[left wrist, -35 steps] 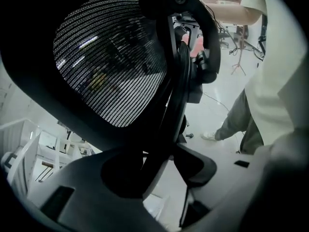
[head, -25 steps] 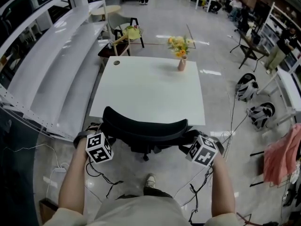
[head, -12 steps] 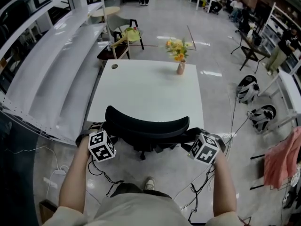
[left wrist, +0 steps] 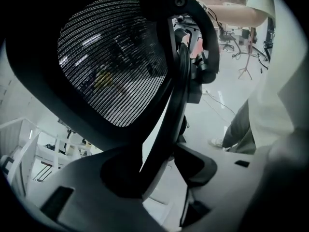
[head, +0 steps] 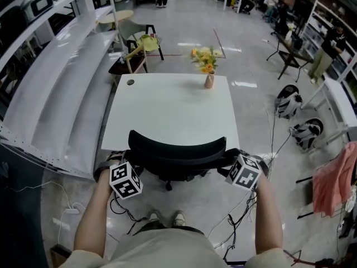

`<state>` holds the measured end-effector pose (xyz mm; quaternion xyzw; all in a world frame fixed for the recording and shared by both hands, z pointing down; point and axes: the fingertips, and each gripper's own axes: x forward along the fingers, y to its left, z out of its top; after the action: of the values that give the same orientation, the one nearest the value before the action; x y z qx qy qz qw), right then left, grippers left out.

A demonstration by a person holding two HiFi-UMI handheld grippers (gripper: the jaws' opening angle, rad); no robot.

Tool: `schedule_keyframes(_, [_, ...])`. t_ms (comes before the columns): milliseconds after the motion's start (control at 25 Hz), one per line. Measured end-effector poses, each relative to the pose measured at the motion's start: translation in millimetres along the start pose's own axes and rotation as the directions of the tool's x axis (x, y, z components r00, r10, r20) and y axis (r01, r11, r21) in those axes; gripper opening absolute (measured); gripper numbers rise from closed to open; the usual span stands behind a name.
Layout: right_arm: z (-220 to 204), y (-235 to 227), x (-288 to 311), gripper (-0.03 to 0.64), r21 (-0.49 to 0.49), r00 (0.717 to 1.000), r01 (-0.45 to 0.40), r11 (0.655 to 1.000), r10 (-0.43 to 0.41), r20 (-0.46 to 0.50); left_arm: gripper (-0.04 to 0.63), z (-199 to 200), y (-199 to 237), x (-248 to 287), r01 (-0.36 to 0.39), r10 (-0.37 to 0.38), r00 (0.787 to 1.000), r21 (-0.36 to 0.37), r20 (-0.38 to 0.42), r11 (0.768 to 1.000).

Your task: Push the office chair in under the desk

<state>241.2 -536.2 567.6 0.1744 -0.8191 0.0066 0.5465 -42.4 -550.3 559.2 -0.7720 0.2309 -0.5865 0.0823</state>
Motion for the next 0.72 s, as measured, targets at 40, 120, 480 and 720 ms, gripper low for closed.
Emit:
schedule_keyframes(40, [-0.7,-0.2,0.6,0.218,0.005,1.000,0.005,1.000,-0.005,-0.005,0.210,0.4,0.0,0.6,-0.001,0.001,1.000,0.003,0.002,1.000])
schedule_keyframes(120, [-1.5,-0.7,1.2,0.222,0.011,1.000,0.020,1.000,-0.020,-0.011,0.210,0.9,0.8,1.7,-0.006,0.006,1.000,0.012,0.008,1.000])
schedule_keyframes(480, [0.3,2.1,-3.5,0.219,0.009,0.997,0.068,0.998,-0.067,-0.035,0.196,0.2,-2.2,-4.3,-0.033,0.031,0.999,0.073,0.024,0.997])
schedule_keyframes(720, [7.8,6.7,-16.2,0.201,0.041,0.991,0.131,0.991,-0.131,-0.008,0.201,1.6,-2.9,-10.2,-0.106,0.104,0.994,0.075,0.040,0.991])
